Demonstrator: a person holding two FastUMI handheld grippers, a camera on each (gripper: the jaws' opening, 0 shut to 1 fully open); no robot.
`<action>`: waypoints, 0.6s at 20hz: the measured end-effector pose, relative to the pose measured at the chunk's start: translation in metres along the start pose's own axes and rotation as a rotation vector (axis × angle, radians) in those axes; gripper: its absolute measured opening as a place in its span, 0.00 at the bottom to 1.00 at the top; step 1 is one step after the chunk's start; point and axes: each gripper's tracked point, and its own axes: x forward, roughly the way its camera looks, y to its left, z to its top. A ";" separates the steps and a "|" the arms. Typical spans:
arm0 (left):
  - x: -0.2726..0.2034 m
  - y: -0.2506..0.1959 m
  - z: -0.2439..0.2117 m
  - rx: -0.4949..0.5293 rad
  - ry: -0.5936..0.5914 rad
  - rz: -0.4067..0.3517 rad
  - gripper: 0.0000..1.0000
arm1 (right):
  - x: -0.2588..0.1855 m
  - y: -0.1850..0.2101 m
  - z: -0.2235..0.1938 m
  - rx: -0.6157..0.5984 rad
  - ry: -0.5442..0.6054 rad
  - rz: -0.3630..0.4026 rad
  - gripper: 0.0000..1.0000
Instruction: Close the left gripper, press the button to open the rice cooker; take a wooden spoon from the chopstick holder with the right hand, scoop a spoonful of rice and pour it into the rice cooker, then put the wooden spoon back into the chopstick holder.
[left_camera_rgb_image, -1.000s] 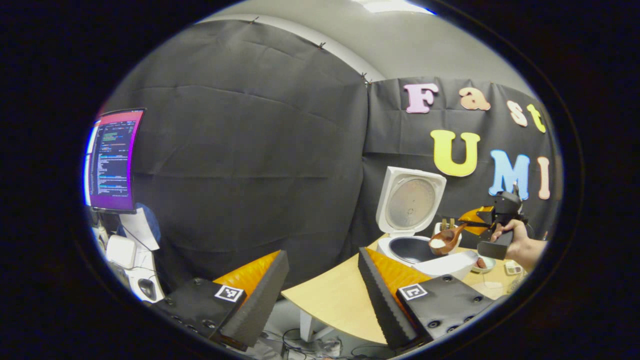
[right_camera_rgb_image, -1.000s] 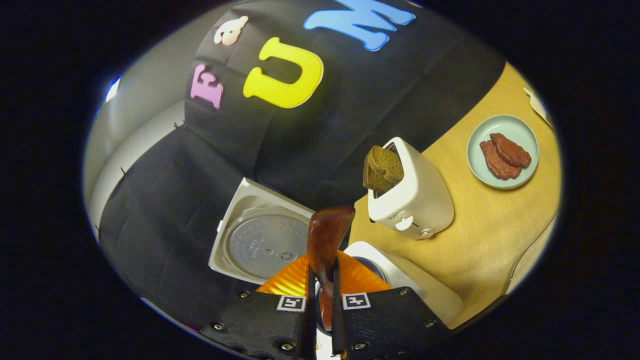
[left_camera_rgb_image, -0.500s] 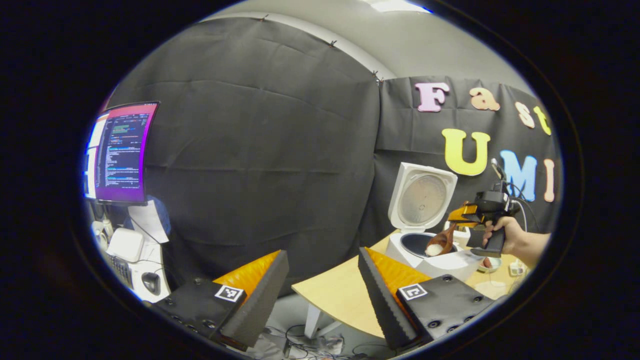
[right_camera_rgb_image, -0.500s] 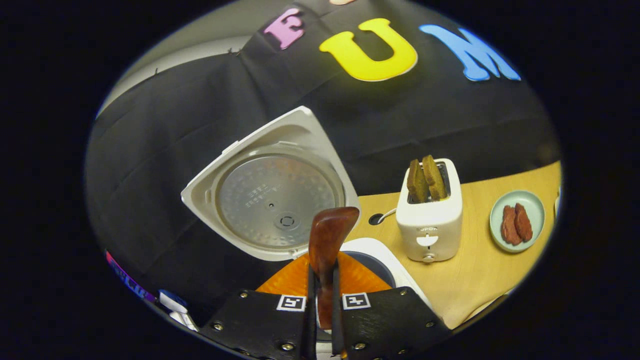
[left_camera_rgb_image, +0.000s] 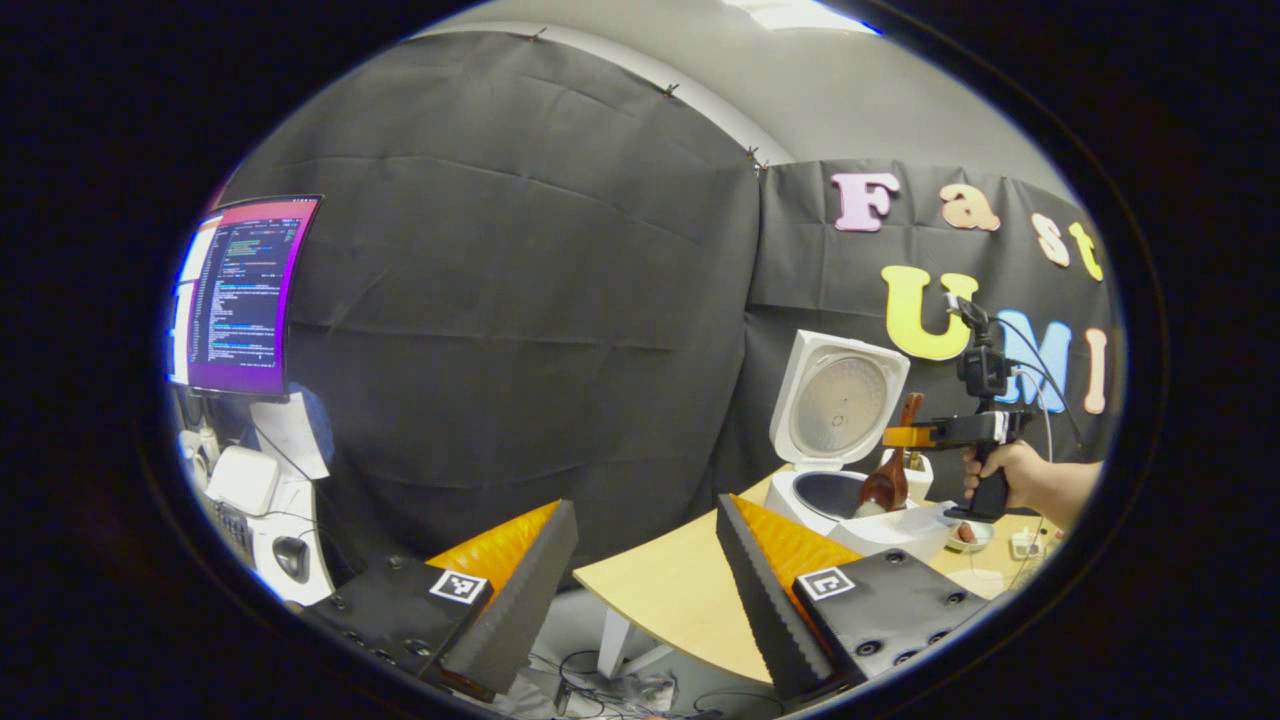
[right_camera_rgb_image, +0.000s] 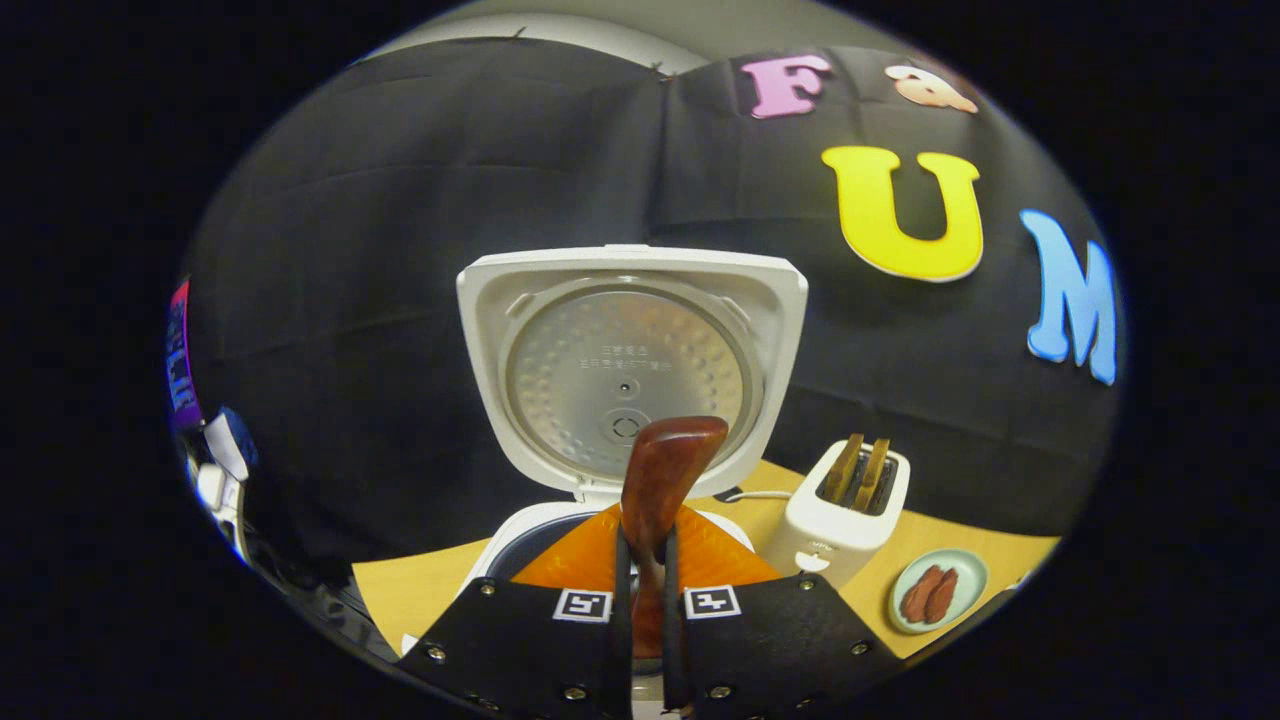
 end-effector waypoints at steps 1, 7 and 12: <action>-0.001 -0.001 0.001 0.004 -0.001 0.001 0.96 | -0.001 0.004 0.002 -0.080 -0.009 0.004 0.12; -0.003 -0.004 0.003 0.017 -0.016 -0.002 0.98 | -0.010 0.018 0.030 -0.239 -0.133 -0.012 0.12; -0.005 -0.007 0.007 0.026 -0.025 -0.009 0.96 | -0.025 0.004 0.053 -0.189 -0.191 -0.055 0.12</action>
